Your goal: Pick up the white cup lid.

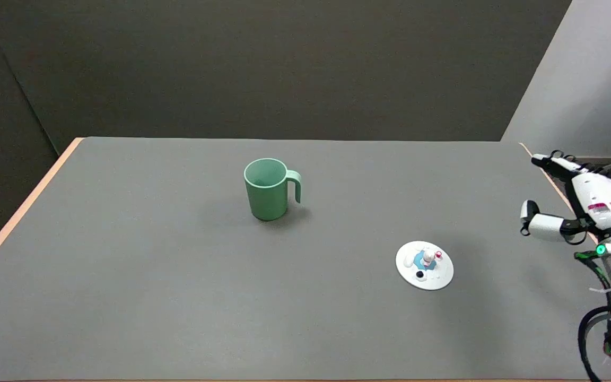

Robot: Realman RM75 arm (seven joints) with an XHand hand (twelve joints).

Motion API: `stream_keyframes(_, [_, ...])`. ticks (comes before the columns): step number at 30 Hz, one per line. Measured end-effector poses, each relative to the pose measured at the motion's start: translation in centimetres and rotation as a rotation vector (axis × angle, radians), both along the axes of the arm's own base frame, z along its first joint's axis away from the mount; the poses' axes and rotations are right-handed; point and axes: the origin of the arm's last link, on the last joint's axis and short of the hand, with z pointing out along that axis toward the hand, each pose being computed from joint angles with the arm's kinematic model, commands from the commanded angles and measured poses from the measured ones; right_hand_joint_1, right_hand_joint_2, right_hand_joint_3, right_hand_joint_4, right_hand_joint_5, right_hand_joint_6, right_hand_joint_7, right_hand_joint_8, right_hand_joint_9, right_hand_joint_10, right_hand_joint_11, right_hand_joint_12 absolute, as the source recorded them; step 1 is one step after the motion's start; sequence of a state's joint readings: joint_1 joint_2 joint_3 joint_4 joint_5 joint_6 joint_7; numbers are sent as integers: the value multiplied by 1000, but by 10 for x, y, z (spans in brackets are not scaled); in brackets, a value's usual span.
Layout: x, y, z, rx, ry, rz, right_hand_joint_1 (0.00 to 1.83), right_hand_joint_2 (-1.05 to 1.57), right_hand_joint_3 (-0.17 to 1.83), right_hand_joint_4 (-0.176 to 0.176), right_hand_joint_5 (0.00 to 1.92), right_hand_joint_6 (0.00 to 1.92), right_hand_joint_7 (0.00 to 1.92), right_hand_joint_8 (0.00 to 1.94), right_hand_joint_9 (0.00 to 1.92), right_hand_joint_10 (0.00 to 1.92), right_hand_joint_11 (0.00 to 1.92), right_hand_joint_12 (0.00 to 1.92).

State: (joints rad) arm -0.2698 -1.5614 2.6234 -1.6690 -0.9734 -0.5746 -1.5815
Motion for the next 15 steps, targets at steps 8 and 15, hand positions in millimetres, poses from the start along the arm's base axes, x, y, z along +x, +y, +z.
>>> stream_keyframes(8, [-5,3,-30,23,-40,12,960,789,1007,10,601,174,657,164,625,186,368,526])
stream_keyframes(15, [-8,-3,-57,80,-59,26,965,830,927,7,654,170,674,169,612,272,282,649])
